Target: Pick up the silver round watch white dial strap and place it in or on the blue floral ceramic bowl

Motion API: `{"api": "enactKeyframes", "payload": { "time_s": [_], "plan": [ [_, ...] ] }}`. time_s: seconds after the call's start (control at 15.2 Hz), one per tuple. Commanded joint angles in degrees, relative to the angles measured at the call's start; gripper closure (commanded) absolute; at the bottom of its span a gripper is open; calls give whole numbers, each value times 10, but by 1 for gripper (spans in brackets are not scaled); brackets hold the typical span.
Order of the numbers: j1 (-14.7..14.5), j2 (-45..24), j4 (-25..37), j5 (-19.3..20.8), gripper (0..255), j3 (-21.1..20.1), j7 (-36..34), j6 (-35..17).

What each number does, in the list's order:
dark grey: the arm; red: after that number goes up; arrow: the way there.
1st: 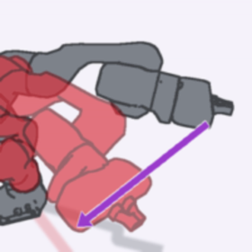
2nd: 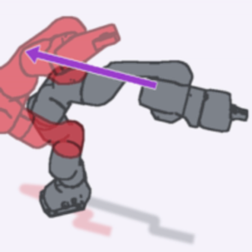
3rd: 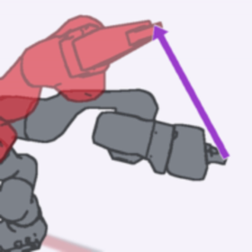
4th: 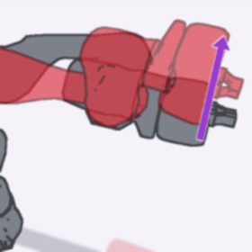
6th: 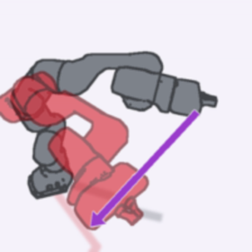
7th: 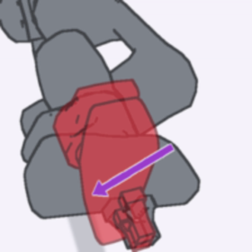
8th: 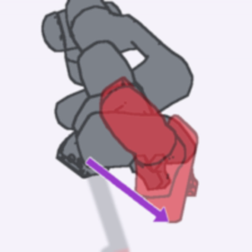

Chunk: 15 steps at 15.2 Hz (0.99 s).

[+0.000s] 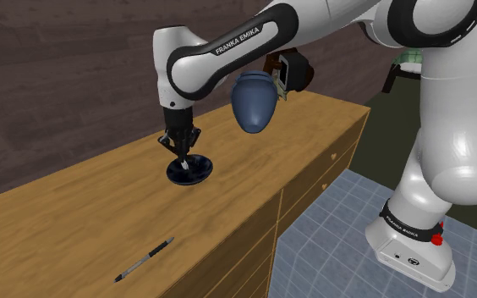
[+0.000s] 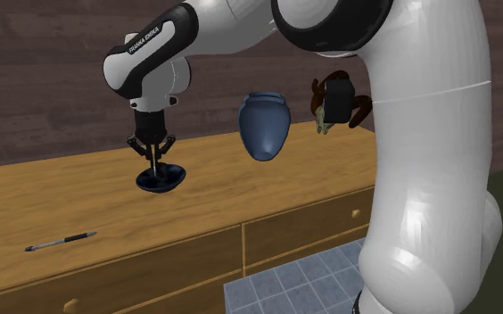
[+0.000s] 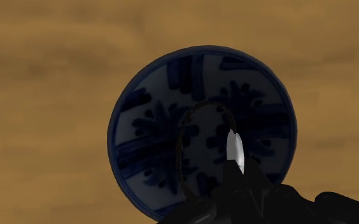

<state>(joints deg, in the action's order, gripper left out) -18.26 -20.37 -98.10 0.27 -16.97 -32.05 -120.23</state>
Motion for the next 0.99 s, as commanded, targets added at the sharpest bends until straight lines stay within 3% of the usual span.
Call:
{"api": "enactKeyframes", "payload": {
  "time_s": [0.0,0.13,0.2,0.53,0.79,0.92],
  "plan": [
    [0,0,0,0,255,0,0,0],
    [0,0,0,0,255,0,0,0],
    [0,0,0,0,0,0,0,0],
    [0,0,0,0,0,0,0,0],
    [5,25,39,-7,0,-1,5,63],
    [5,25,39,-7,0,-1,5,63]
  ]
}}
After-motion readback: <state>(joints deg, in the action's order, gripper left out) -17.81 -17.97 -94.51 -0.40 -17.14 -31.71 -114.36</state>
